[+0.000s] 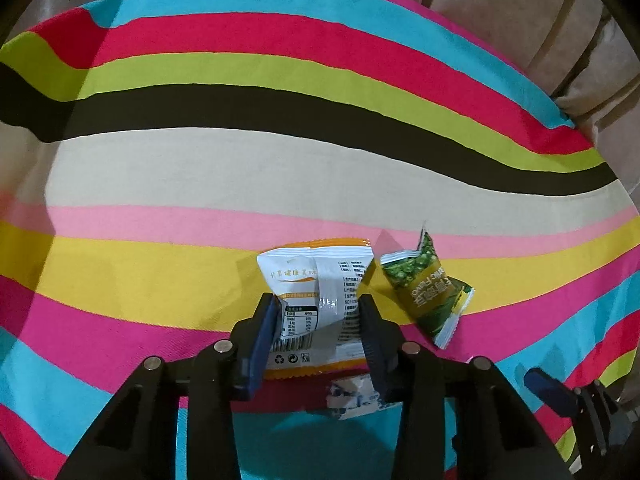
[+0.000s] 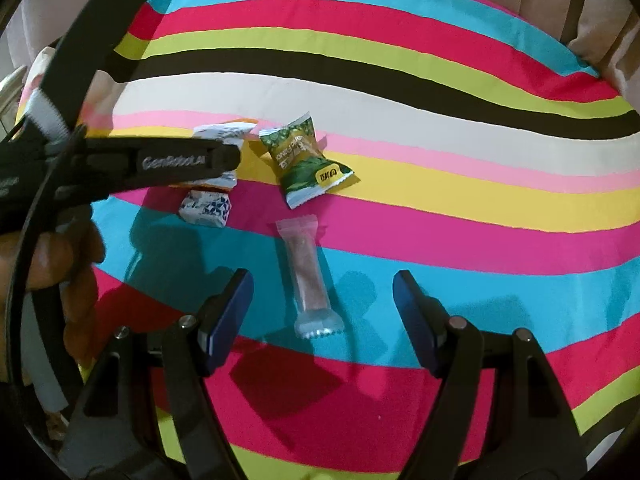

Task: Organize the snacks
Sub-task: 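Grasp the white printed bag with the left tool while the right tool grasps the clear pink bar packet, then carry both packets over the white box and open both tools to drop them, then move both open tools back over the last snacks on the bed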

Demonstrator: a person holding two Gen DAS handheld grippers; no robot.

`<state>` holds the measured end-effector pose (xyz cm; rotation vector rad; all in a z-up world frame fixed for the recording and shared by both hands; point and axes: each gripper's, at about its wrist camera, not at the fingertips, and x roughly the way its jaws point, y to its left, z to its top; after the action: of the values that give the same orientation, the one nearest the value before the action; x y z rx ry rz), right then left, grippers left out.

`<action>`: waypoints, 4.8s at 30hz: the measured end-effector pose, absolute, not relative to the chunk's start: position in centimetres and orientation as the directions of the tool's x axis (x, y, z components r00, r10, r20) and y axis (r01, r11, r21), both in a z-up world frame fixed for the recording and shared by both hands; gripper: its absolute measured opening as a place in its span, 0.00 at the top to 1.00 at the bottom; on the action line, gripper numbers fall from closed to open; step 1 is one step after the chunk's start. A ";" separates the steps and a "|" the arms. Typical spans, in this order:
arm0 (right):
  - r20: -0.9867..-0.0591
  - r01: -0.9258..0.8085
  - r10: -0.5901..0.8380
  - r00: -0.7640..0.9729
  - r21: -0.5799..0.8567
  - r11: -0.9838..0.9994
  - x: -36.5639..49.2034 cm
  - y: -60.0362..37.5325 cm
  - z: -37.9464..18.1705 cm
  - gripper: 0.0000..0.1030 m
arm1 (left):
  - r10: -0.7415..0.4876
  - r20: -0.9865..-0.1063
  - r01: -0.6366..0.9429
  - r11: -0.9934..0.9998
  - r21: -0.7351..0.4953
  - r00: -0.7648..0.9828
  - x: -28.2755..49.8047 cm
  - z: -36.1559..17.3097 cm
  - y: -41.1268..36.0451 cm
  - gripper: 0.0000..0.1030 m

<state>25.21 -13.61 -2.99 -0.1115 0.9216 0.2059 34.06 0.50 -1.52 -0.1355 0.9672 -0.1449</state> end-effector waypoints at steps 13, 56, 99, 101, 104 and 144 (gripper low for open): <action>-0.808 -0.240 0.131 0.574 -0.014 0.971 26.3 -12.5 -3.7 0.49 | -0.116 -0.720 0.002 0.988 -0.157 0.685 30.3 2.2 1.9 0.60; -0.753 -0.108 0.116 0.648 0.060 0.992 17.7 -19.7 1.5 0.84 | -0.156 -0.648 0.122 0.988 -0.098 0.745 20.0 8.9 -2.2 0.60; -0.817 0.360 -0.176 0.550 0.041 0.932 -2.9 -45.5 -0.9 0.84 | -0.610 -0.728 0.616 0.714 -0.333 0.313 3.8 6.3 -24.2 0.60; -0.817 0.372 -0.180 0.547 0.045 0.927 -3.3 -46.1 -1.1 0.84 | -0.624 -0.727 0.638 0.690 -0.341 0.286 3.1 6.3 -25.3 0.59; -0.816 0.385 -0.186 0.548 0.049 0.921 -3.7 -46.8 -1.2 0.84 | -0.647 -0.724 0.665 0.652 -0.364 0.237 2.3 6.3 -26.3 0.59; -0.815 0.110 0.022 0.579 0.105 0.988 2.6 -33.7 -0.4 0.31 | -0.326 -0.789 0.060 0.936 -0.348 0.521 17.0 2.0 -6.2 0.44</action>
<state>2.61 -33.66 -0.43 0.1501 0.9531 -0.0515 16.96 -6.23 2.01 -0.2934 0.9994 -0.2354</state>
